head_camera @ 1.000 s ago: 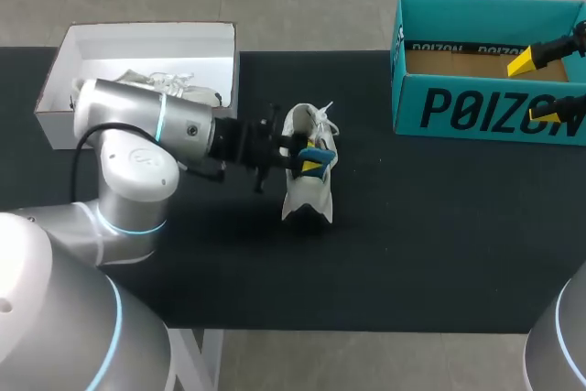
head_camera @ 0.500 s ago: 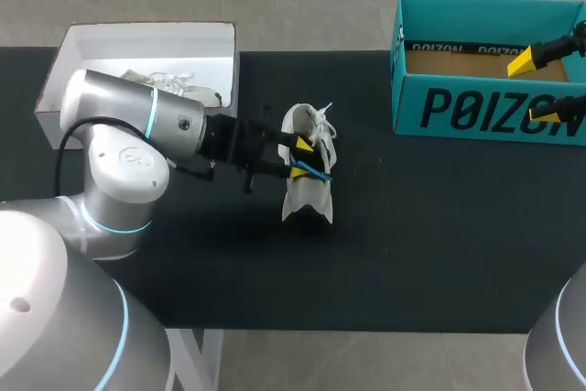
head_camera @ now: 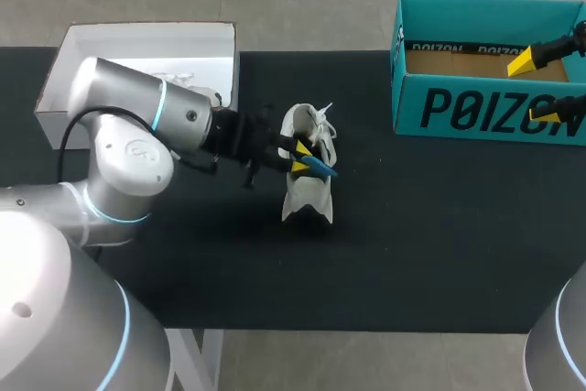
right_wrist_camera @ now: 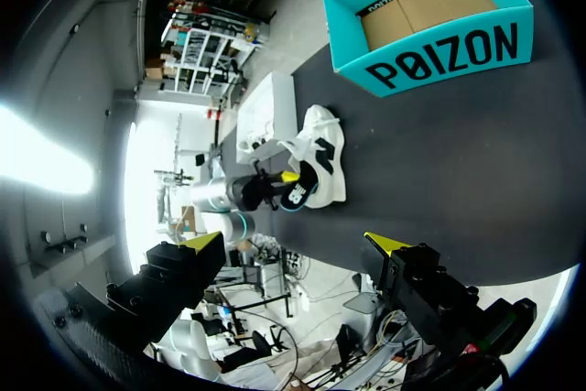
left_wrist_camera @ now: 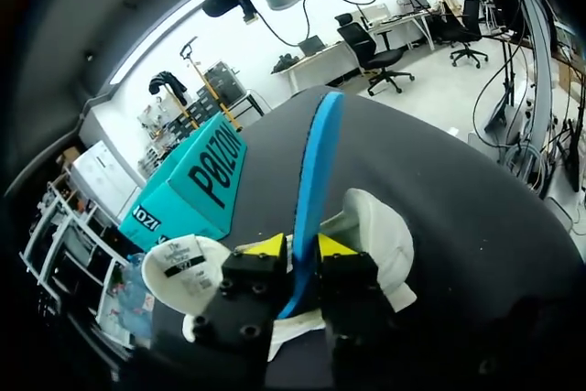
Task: Take the shoe out of the shoebox, open the shoe tongue, remove and reinsert the insole, then place the shoe into the shoebox
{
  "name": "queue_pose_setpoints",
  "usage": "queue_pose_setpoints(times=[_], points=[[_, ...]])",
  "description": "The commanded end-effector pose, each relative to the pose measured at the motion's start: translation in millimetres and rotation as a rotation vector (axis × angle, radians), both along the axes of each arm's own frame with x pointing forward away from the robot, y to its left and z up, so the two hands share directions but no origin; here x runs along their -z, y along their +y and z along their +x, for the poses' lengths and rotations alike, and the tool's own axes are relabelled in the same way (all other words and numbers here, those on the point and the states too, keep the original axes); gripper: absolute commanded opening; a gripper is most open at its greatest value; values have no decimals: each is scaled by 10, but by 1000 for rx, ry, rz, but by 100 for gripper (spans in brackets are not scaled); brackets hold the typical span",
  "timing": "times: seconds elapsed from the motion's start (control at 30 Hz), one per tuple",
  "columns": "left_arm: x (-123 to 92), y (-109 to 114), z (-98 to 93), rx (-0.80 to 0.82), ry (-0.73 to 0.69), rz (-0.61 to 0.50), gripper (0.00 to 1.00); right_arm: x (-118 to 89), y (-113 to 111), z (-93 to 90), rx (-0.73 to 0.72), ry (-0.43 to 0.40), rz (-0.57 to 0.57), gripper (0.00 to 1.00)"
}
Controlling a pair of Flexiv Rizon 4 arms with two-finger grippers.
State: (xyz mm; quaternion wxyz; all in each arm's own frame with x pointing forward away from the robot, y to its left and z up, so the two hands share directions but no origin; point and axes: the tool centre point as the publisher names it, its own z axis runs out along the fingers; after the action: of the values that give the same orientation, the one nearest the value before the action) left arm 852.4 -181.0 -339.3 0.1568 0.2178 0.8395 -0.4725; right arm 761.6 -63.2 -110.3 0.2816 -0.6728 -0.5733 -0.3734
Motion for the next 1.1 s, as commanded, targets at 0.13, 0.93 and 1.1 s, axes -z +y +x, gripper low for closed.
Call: queue_pose_setpoints(times=[0.13, 0.93, 1.1], points=[[52, -21, 34, -7, 22, 46, 10, 4, 7, -3, 2, 1, -3, 100], [281, 40, 187, -147, -92, 41, 0, 4, 7, -3, 2, 1, -3, 100], [172, 22, 173, -131, -88, -18, 31, 4, 7, -3, 2, 1, -3, 100]])
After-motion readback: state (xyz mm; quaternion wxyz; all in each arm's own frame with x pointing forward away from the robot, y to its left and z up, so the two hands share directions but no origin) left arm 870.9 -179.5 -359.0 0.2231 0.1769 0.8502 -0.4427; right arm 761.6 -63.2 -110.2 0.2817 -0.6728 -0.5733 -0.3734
